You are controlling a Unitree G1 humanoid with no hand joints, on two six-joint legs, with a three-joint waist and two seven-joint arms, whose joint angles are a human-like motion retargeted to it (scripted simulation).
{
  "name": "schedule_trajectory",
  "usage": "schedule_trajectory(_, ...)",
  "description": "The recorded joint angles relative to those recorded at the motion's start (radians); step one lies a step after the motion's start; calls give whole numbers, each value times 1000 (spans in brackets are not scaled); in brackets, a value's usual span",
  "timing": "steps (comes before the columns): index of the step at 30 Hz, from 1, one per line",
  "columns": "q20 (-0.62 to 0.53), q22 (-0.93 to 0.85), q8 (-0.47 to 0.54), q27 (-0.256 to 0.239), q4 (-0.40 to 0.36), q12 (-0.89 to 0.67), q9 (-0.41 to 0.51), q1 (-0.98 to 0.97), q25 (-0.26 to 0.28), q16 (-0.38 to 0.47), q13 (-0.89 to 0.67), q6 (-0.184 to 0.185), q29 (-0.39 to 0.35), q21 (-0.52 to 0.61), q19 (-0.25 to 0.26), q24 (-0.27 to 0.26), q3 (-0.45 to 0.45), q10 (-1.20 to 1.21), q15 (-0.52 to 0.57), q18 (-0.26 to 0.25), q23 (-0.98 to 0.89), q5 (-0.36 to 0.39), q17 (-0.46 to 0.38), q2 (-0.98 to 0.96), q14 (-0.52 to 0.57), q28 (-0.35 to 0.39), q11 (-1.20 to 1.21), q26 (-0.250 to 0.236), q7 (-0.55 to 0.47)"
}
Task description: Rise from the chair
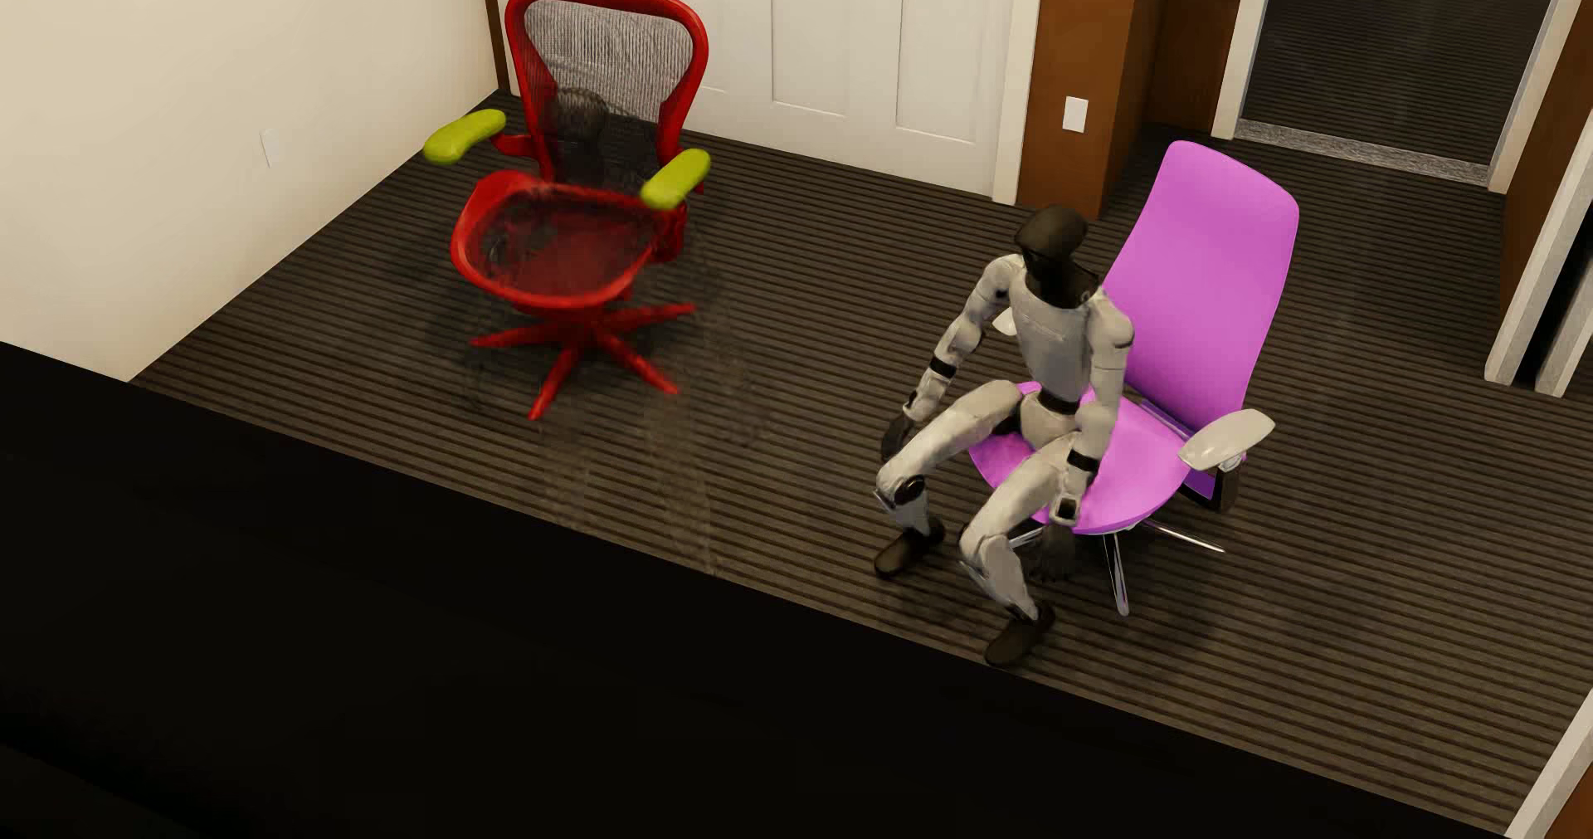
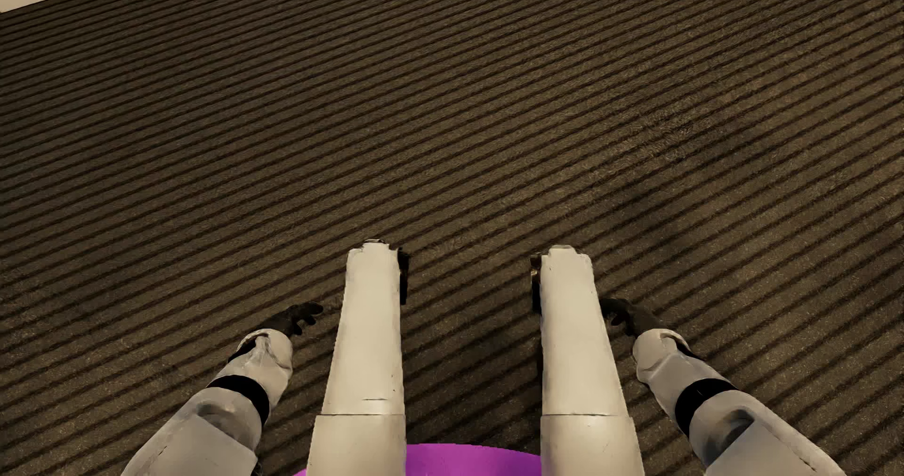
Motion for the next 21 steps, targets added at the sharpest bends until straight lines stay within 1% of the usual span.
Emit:
schedule_trajectory(3, 5, 22, -1, 13, -2, 5, -1, 1, 0, -1, 6, -2, 22, -9, 0, -4, 0, 1, 1, 1, 24, 2, -2, 0, -1, -14, 2, 10, -2)
schedule_trajectory(13, -4, 17, 2, 11, -9, -16, 12, -17, 8, 4, -21, 0, 6, -10, 6, -2, -1, -1, 0, 3, 35, 3, -8, -17, -1, 4, 1, 3, -3)
schedule_trajectory(15, -3, 20, 3, 12, -11, -29, 25, -29, 14, 3, -36, 1, 11, -5, 9, -6, -2, 0, -2, 3, 40, 5, -8, -29, -1, 6, 1, 0, -4)
schedule_trajectory(18, 4, 22, 6, 5, -12, -56, 54, -57, 19, 9, -73, 4, -4, -10, 25, -12, -5, 2, -5, 0, 48, 2, -9, -56, -5, 21, 1, -9, -7)
schedule_trajectory(19, 4, 22, 9, 1, -12, -66, 62, -71, 2, 11, -73, 3, -6, -6, 30, -15, -5, 3, -9, -4, 27, 1, -17, -71, -6, 24, 2, -14, -8)
schedule_trajectory(21, 7, 23, 14, -1, -15, -96, 85, -105, 3, 16, -106, 6, -4, -9, 44, -18, -5, 2, -17, -9, 28, -2, -22, -104, -9, 26, 4, -18, -12)
